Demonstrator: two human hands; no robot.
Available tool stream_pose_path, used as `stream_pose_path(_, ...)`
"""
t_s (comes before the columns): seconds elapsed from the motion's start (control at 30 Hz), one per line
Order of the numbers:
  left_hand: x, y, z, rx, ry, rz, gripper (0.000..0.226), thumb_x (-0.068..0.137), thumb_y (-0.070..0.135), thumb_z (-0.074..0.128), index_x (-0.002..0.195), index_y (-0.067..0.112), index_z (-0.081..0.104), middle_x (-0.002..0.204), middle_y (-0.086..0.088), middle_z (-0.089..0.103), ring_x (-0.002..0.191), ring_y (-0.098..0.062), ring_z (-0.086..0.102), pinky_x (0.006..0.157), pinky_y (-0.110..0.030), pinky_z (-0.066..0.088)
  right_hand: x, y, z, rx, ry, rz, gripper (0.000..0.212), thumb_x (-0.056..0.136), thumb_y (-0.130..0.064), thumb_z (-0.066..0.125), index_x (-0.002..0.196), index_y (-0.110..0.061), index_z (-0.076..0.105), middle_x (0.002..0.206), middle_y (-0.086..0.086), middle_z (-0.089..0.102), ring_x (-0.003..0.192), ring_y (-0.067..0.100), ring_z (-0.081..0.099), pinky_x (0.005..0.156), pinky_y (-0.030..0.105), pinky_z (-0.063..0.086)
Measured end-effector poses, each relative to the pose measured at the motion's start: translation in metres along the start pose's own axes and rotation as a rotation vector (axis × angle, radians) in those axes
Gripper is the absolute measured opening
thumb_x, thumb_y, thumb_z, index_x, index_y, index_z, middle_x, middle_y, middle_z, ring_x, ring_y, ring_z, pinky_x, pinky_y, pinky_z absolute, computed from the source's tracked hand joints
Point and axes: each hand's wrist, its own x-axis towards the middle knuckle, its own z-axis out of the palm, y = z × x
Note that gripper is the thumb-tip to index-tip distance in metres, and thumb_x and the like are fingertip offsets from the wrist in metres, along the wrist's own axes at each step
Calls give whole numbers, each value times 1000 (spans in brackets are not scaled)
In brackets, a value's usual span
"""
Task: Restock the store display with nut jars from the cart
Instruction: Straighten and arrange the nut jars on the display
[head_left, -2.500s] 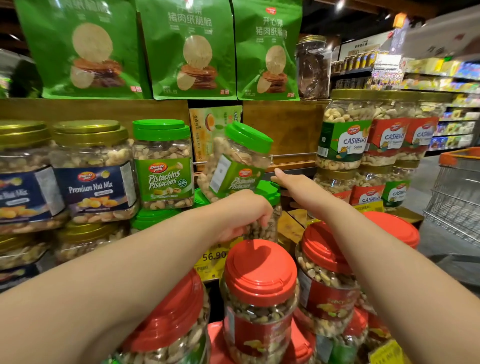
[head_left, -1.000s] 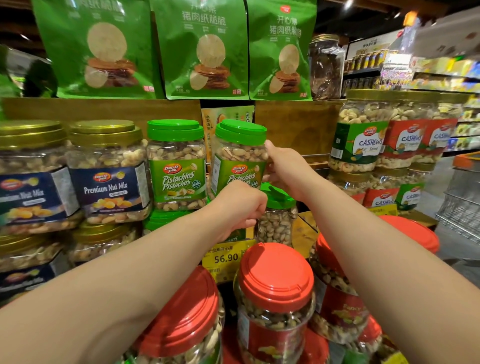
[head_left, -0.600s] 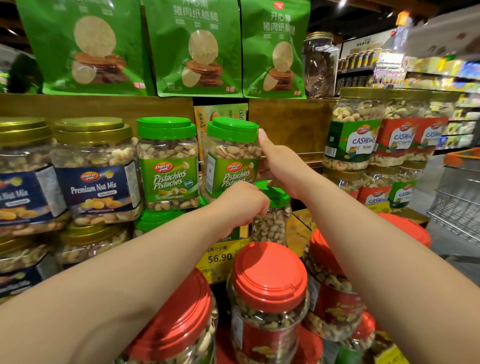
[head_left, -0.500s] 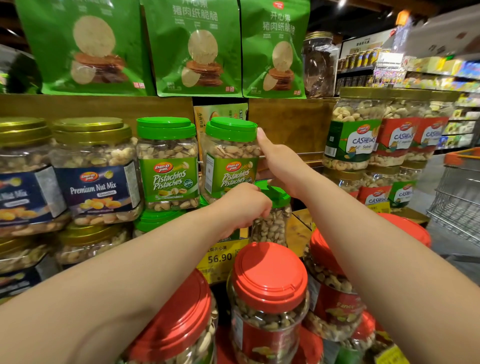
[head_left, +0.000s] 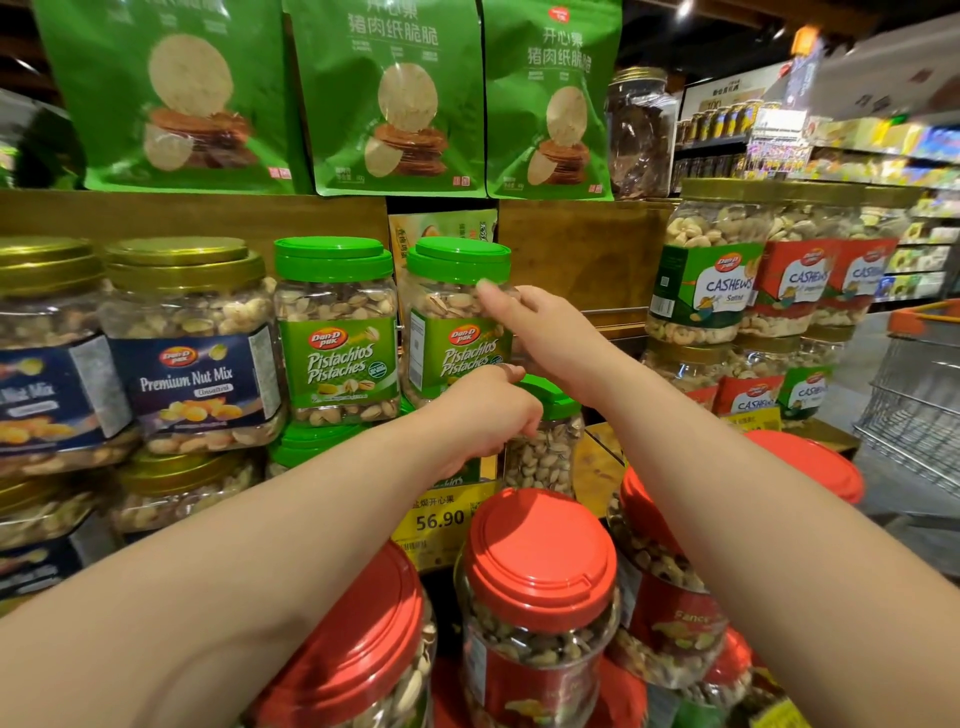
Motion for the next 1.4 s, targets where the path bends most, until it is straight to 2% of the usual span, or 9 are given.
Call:
stream_pose_path(0.17, -4, 3, 0, 49, 26, 39, 94, 53, 16, 57, 147, 22, 50, 87, -7, 57, 81, -25, 55, 83, -41, 56, 2, 6, -3, 43, -6, -71, 87, 73, -49, 86, 147, -26, 45, 129, -5, 67, 116, 15, 66, 96, 44, 58)
stream_pose_path(0.37, -6, 3, -1, 134, 41, 72, 64, 75, 4, 60, 137, 17, 60, 115, -14, 66, 110, -37, 63, 92, -45, 53, -1, 9, -1, 27, 83, -111, 111, 49, -69, 86, 146, -30, 50, 125, -6, 68, 116, 15, 65, 90, 42, 61)
stream_pose_path(0.47, -5, 4, 2, 158, 49, 97, 58, 78, 2, 60, 135, 15, 63, 127, -14, 65, 125, -40, 58, 92, -43, 52, -4, 12, -6, 30, 121, -143, 92, 65, -51, 88, 146, -28, 51, 108, -9, 73, 102, 9, 69, 82, 31, 60)
stream_pose_path(0.7, -4, 10, 9, 251, 64, 172, 35, 82, 6, 61, 113, 16, 74, 122, -2, 69, 110, -20, 59, 86, -27, 49, -11, 18, -30, 164, 202, -164, 57, 75, -27, 89, 125, -31, 60, 91, -18, 76, 91, 1, 73, 75, 33, 62)
stream_pose_path(0.83, -3, 8, 3, 272, 126, 125, 22, 81, 6, 60, 96, 5, 77, 91, -7, 72, 86, -27, 64, 69, -31, 54, -11, 22, -49, 178, 233, -146, 52, 68, -32, 92, 113, -39, 66, 103, -7, 77, 99, 11, 74, 84, 45, 63)
stream_pose_path(0.97, -3, 3, 0, 240, 166, 42, 22, 85, 5, 59, 65, 11, 54, 58, -1, 46, 55, -19, 42, 49, -24, 29, -12, 35, -56, 153, 249, -109, 71, 52, -50, 90, 117, -36, 67, 109, -5, 76, 103, 13, 73, 86, 45, 62)
stream_pose_path(1.23, 2, 0, 7, -115, 27, -135, 19, 75, -6, 53, 78, 12, 48, 75, -6, 35, 66, -19, 33, 60, -28, 27, -13, 40, -62, 71, 239, -68, 80, 67, -53, 84, 136, -22, 58, 119, -4, 72, 109, 12, 70, 90, 42, 61)
stream_pose_path(1.33, 0, 3, 10, -325, 30, -185, 23, 78, -11, 49, 80, 11, 49, 80, -6, 48, 69, -17, 42, 62, -26, 34, -17, 42, -62, 21, 242, -11, 76, 77, -57, 78, 141, -25, 54, 125, -3, 68, 113, 15, 66, 92, 43, 59)
stream_pose_path(1.4, -2, 6, 11, -419, 32, -185, 36, 68, -8, 51, 99, 7, 58, 108, -13, 61, 95, -20, 57, 79, -29, 47, -23, 44, -60, -8, 227, 83, 88, 72, -75, 72, 144, -30, 49, 128, -4, 65, 114, 19, 65, 84, 43, 60)
